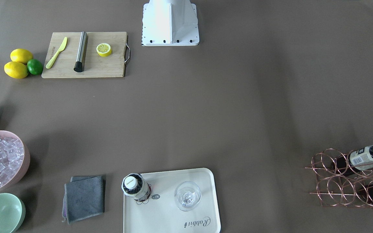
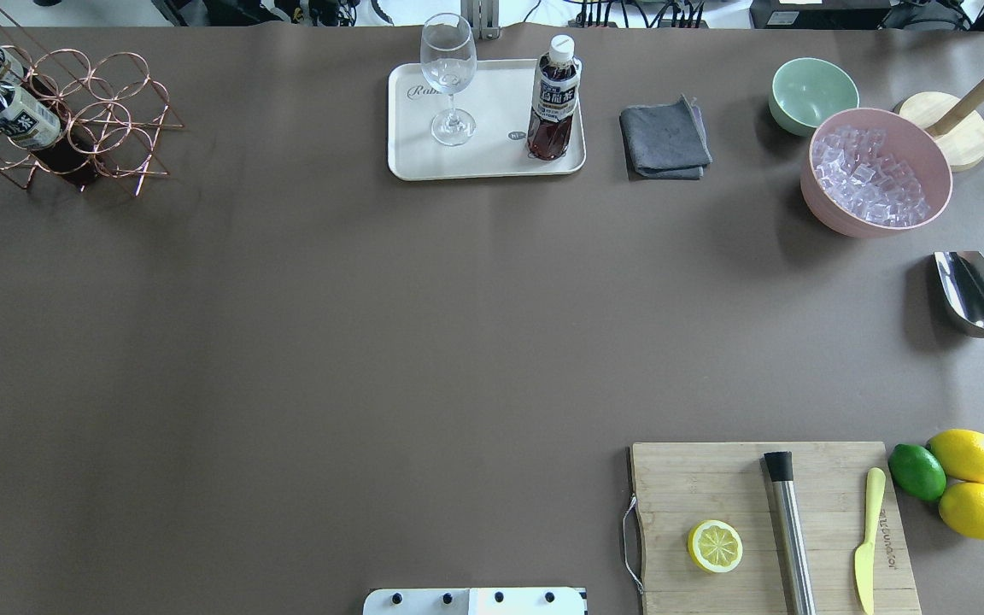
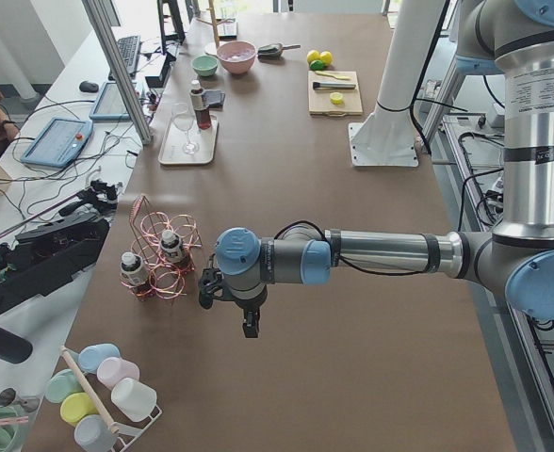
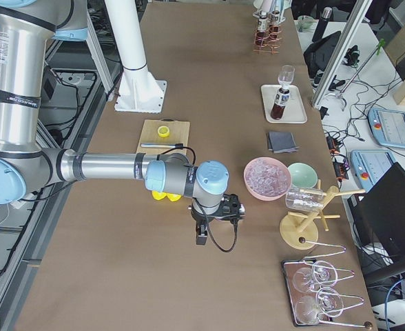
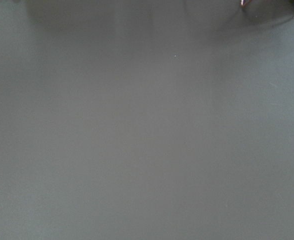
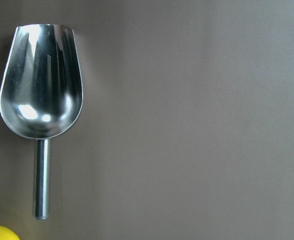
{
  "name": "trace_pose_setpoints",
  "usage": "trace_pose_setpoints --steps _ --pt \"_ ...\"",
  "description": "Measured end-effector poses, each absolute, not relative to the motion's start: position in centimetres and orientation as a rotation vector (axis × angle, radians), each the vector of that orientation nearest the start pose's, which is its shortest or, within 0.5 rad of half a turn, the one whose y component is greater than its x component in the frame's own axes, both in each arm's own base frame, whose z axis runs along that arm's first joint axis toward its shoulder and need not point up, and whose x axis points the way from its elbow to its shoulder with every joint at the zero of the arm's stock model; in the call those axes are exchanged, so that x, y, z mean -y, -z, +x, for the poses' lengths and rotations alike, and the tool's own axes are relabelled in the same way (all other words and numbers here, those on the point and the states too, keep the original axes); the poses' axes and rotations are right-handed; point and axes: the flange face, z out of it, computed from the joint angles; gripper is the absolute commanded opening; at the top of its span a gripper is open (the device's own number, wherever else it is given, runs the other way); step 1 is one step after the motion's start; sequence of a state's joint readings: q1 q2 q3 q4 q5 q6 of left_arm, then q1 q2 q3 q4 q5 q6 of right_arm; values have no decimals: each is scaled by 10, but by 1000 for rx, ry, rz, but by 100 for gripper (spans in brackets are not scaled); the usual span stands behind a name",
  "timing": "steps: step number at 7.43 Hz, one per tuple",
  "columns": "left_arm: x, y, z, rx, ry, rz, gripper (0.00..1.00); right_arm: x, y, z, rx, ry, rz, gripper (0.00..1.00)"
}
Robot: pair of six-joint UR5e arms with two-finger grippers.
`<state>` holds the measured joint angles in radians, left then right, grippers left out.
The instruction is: Take tea from basket to plate
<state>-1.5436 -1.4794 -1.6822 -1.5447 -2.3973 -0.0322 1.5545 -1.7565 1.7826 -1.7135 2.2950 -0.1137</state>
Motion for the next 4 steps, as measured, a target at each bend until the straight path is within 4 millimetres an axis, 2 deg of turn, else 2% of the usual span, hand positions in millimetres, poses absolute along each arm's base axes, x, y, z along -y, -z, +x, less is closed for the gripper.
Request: trace_pose_setpoints --steps 4 --pt "453 -649 -47 -829 11 -38 97 405 -652 65 728 73 -65 100"
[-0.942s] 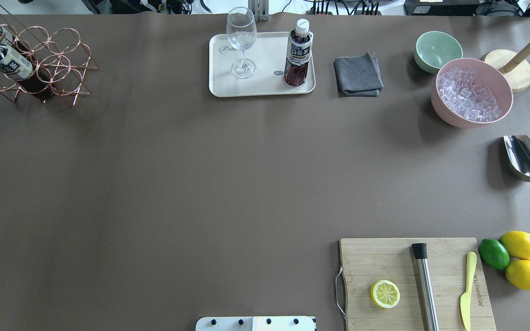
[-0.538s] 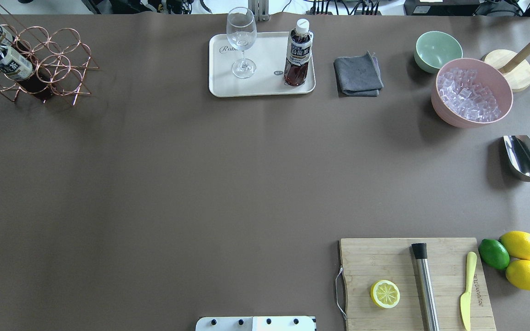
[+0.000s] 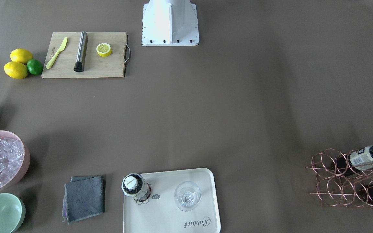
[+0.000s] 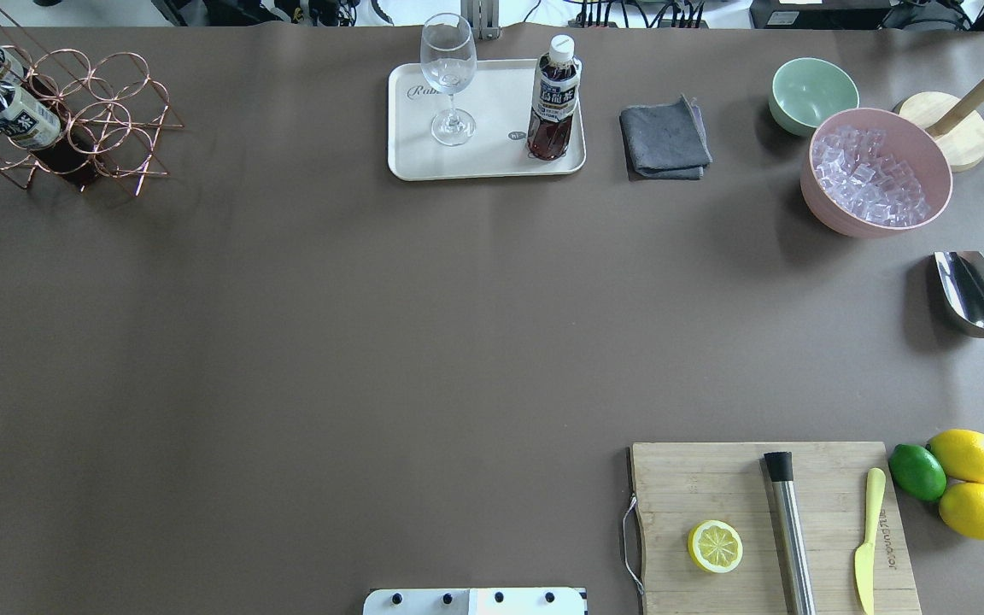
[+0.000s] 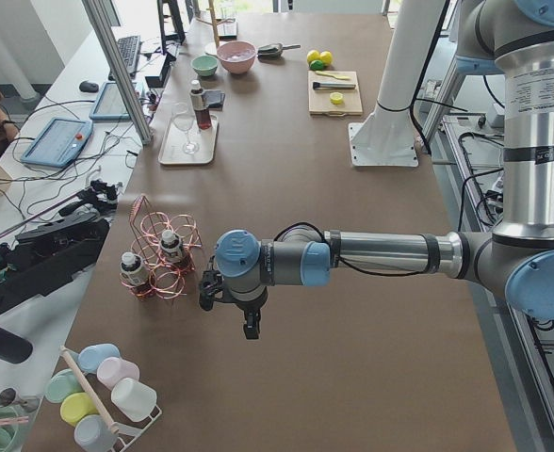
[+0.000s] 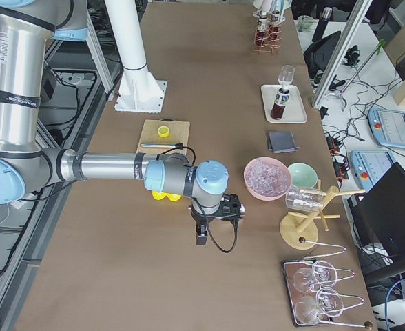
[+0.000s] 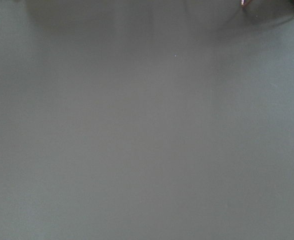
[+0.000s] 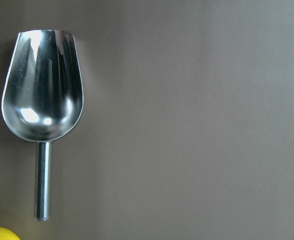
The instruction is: Take tea from basket to plate
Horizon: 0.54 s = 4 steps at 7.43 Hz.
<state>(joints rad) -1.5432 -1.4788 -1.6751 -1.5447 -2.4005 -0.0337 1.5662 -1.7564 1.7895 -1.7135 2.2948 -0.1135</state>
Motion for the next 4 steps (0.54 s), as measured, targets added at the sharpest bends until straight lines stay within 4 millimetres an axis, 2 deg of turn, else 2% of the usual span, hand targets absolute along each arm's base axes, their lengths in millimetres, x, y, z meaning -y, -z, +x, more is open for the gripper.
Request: trace_pose_setpoints --steps 4 --pt "453 -651 -48 -827 13 -41 97 404 -651 68 728 69 -60 100"
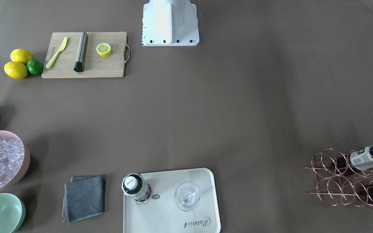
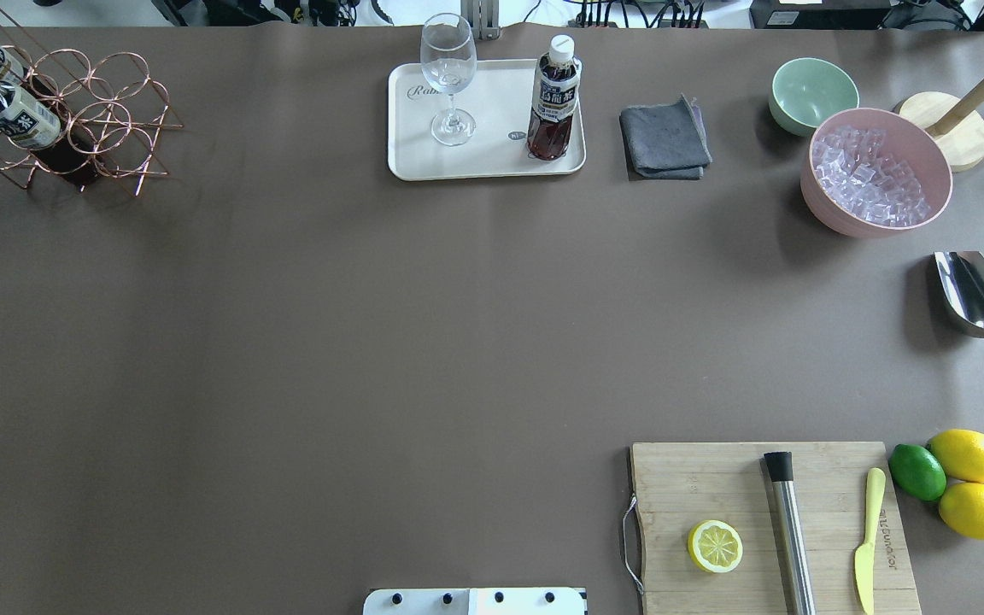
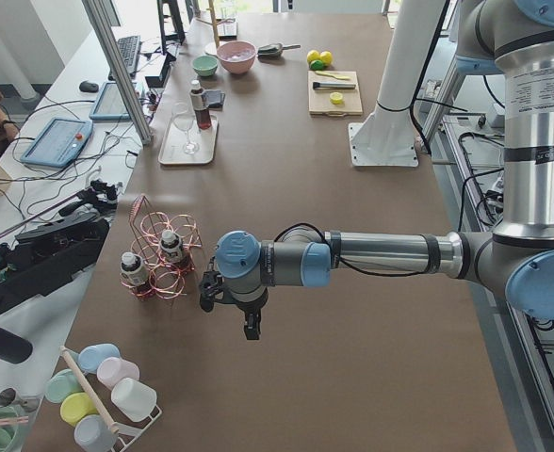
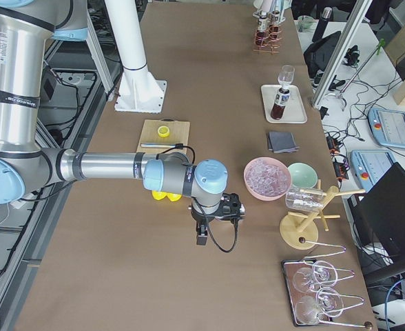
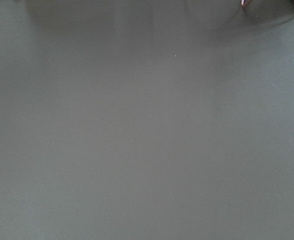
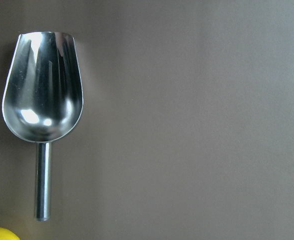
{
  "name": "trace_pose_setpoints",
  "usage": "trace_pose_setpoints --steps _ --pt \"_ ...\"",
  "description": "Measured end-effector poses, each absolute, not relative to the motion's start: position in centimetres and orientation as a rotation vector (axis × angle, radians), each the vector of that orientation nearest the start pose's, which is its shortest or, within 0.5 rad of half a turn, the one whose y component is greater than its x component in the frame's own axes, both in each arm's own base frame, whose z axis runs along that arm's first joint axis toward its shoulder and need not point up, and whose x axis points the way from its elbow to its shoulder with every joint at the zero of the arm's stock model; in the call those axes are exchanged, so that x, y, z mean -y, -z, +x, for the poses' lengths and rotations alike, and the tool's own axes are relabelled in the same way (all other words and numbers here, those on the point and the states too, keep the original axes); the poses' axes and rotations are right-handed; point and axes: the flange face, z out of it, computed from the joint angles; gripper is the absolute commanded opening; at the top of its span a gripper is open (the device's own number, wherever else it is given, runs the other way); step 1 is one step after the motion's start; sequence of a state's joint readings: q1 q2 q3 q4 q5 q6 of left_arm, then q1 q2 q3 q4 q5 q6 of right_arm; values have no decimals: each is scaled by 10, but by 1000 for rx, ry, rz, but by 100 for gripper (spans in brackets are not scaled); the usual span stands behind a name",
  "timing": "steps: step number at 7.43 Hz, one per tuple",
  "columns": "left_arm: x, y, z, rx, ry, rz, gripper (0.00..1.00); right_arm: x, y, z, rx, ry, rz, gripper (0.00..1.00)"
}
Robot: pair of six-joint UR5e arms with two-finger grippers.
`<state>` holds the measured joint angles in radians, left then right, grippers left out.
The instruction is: Take tea from basket to plate
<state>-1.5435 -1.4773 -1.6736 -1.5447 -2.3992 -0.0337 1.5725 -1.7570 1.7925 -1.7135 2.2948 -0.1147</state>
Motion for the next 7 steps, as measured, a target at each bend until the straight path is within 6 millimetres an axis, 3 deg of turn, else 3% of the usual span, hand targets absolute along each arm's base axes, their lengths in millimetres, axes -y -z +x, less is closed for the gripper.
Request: trace_pose_setpoints --steps 7 --pt "451 -652 -48 -828 15 -43 97 403 -651 74 729 55 -53 100"
